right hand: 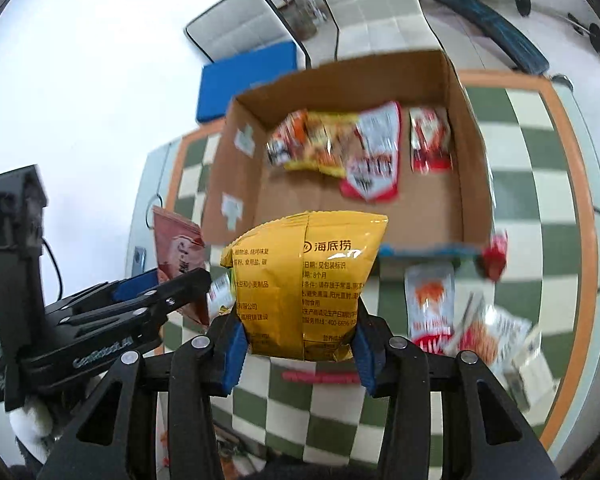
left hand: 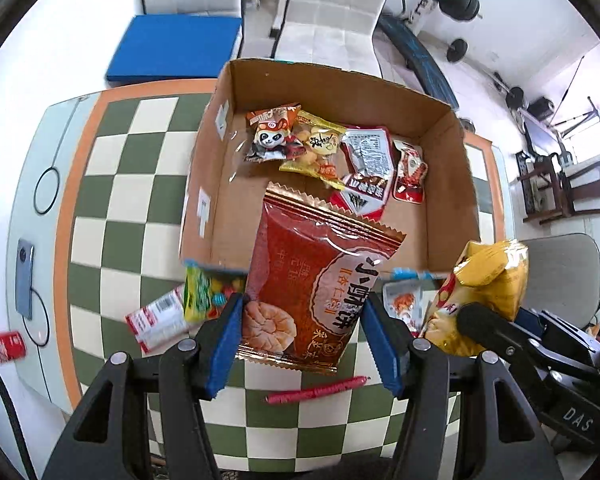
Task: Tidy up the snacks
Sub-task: 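Drop the brown cookie packet into the box with left tool while right tool drops the yellow chip bag, then move the right tool back to the table and grasp a white paper packet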
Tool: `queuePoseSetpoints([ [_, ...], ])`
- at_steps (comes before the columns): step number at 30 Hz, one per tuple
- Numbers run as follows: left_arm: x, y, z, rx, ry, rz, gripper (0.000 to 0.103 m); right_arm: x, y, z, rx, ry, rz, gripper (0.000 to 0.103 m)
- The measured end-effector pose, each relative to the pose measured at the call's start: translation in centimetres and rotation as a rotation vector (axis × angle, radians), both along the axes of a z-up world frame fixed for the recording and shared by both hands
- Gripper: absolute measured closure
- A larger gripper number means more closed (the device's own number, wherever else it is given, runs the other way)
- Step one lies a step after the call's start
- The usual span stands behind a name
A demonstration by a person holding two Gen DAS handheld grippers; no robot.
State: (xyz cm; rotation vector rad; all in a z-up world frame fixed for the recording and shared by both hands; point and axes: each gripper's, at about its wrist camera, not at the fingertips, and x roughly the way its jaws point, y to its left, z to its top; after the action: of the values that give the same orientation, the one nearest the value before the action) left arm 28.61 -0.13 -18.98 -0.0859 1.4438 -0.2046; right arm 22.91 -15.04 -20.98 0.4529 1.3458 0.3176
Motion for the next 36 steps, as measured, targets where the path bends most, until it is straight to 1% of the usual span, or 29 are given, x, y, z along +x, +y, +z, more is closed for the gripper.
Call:
queuePoseSetpoints([
  [3, 3.0, 0.1, -1.1, 0.014, 0.051, -0.003, 0.047, 3.0, 0.8, -0.4, 0.006, -0.011, -0.01, 0.056],
  [4, 4.1, 0.4, -1.6, 0.02, 0.068, 0.012, 0.047, 3.8, 1.0, -0.6, 0.008, -0.009, -0.008, 0.056],
  [6, 6.3, 0.5, -2.9, 0.026, 0.106, 0.016, 0.047, 5.5, 1.6, -1.6, 0.004, -0.002, -0.005, 0.056],
  [10, 8.9, 0.3, -5.1, 0.056, 0.154, 0.013, 0.047, 8.3, 3.2, -4.1, -0.014, 0.023, 0.021, 0.056],
  [12, 9.9, 0.2, -6.5, 0.069, 0.187, 0.004, 0.047, 9.5, 4.1, -5.6, -0.019, 0.049, 0.038, 0.056],
  [16, 11.0, 0.2, -8.8, 0.083, 0.241, -0.001, 0.047, 10.9, 5.6, -8.2, -0.028, 0.091, 0.063, 0.056],
  [20, 11.7, 0.4, -10.4, 0.089, 0.278, -0.001, 0.046, 11.9, 6.9, -10.7, -0.037, 0.126, 0.088, 0.055],
  [23, 11.9, 0.5, -11.3, 0.121, 0.297, -0.001, 0.046, 12.5, 7.8, -12.3, -0.028, 0.164, 0.111, 0.055],
  [24, 11.9, 0.6, -11.7, 0.107, 0.314, -0.006, 0.046, 12.6, 8.0, -12.8, -0.023, 0.173, 0.119, 0.054],
  [25, 11.9, 0.7, -12.0, 0.092, 0.33, -0.007, 0.046, 12.9, 8.3, -13.3, -0.029, 0.19, 0.13, 0.051],
  [26, 11.9, 0.8, -12.3, 0.086, 0.34, -0.009, 0.045, 13.0, 8.5, -13.7, -0.038, 0.202, 0.138, 0.04],
  [27, 11.8, 0.9, -12.5, 0.083, 0.343, -0.01, 0.043, 13.1, 8.7, -13.9, -0.04, 0.207, 0.145, 0.033],
  [28, 11.8, 1.1, -12.5, 0.085, 0.342, -0.009, 0.042, 13.3, 8.9, -14.1, -0.042, 0.206, 0.146, 0.021],
  [29, 11.8, 1.2, -12.5, 0.092, 0.337, -0.012, 0.032, 13.3, 9.0, -14.2, -0.055, 0.201, 0.146, 0.02],
  [30, 11.9, 1.3, -12.5, 0.097, 0.326, -0.008, 0.026, 13.4, 9.1, -14.2, -0.066, 0.198, 0.147, 0.02],
  [31, 11.9, 1.4, -12.4, 0.082, 0.323, 0.0, 0.026, 13.4, 9.1, -14.2, -0.074, 0.196, 0.143, 0.02],
  [32, 11.9, 1.4, -12.2, 0.082, 0.32, 0.0, 0.025, 13.4, 9.1, -14.3, -0.077, 0.194, 0.136, 0.02],
  [34, 12.0, 1.4, -11.7, 0.083, 0.3, 0.001, 0.019, 13.5, 9.1, -14.4, -0.074, 0.204, 0.136, 0.02],
  [36, 12.0, 1.5, -11.1, 0.09, 0.285, 0.002, 0.018, 13.4, 9.0, -14.4, -0.105, 0.202, 0.133, 0.019],
])
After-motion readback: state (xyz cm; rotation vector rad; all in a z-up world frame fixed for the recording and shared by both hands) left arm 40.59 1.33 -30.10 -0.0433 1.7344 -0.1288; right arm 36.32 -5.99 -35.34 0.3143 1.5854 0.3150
